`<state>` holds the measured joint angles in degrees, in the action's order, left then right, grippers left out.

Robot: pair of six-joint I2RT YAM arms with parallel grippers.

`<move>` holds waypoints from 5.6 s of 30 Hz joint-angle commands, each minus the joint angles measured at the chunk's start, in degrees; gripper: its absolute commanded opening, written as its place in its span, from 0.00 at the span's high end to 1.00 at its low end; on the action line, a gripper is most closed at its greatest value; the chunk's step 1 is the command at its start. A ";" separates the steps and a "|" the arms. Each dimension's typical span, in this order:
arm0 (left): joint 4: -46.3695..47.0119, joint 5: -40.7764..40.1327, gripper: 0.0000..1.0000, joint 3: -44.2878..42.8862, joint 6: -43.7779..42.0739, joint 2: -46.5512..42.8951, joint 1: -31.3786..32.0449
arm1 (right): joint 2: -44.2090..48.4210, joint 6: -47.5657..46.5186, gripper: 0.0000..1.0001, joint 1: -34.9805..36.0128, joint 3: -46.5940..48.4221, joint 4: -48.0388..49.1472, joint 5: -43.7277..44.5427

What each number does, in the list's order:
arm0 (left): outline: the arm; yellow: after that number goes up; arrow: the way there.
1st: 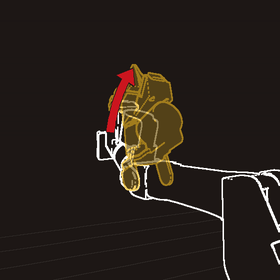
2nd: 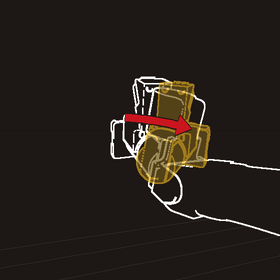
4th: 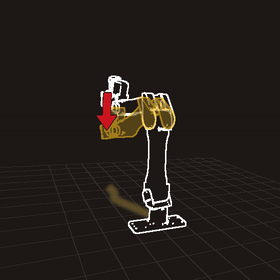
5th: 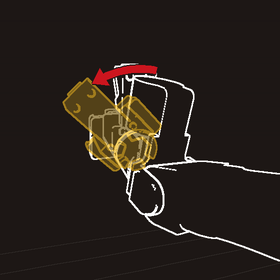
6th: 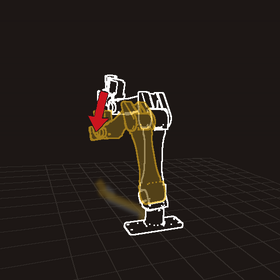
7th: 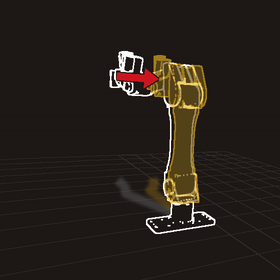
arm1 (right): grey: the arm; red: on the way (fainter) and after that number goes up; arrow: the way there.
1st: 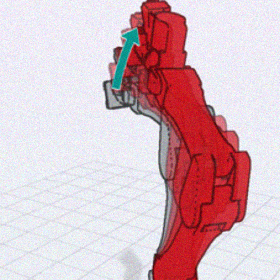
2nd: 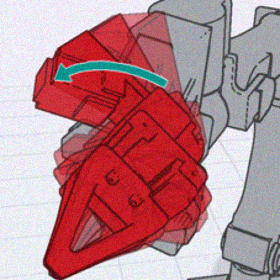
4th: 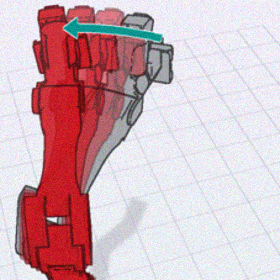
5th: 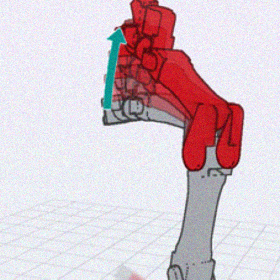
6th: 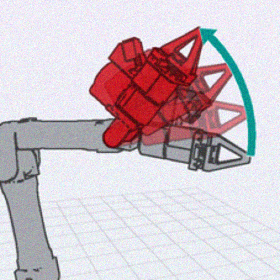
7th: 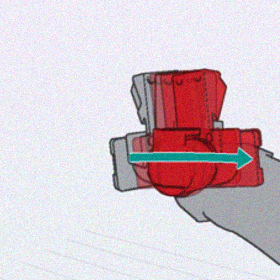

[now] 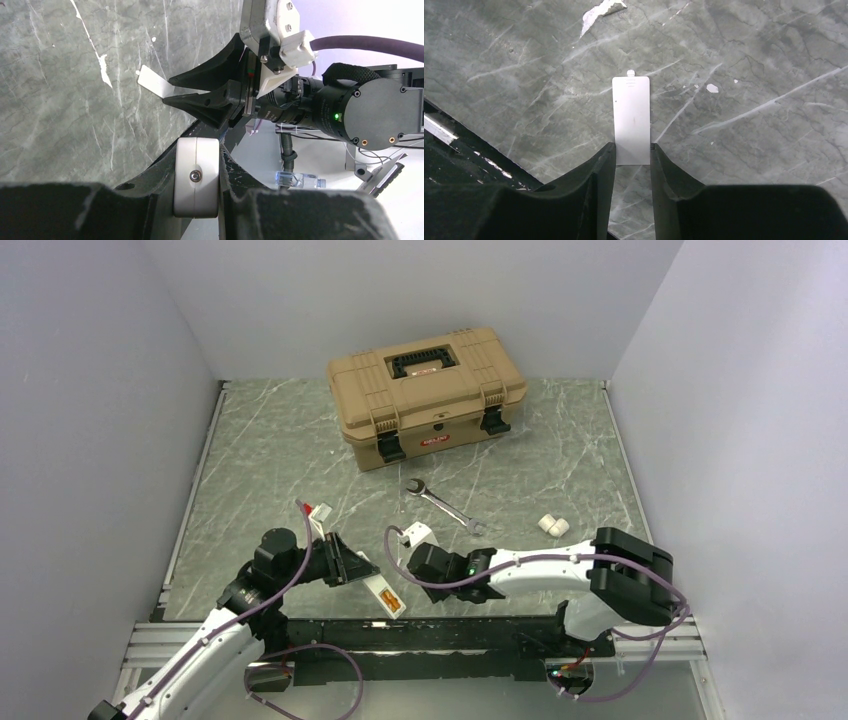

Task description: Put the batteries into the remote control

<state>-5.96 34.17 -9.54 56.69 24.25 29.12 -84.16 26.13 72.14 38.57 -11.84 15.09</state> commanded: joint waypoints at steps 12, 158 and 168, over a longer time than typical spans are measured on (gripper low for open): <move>3.39 0.66 1.00 -0.39 -0.16 0.63 -0.13 | -0.58 2.91 0.75 1.43 1.56 -4.68 1.61; 13.96 -4.01 1.00 4.54 5.85 2.35 -0.65 | 8.27 42.02 0.78 10.34 -6.95 -22.00 1.17; 12.94 -3.90 1.00 4.35 5.45 1.78 -0.82 | -2.39 38.21 0.79 14.83 0.41 -22.27 2.05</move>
<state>5.13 29.10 -4.82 62.41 26.70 28.67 -80.23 64.75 84.73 38.83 -35.55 22.02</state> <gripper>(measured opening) 0.279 0.207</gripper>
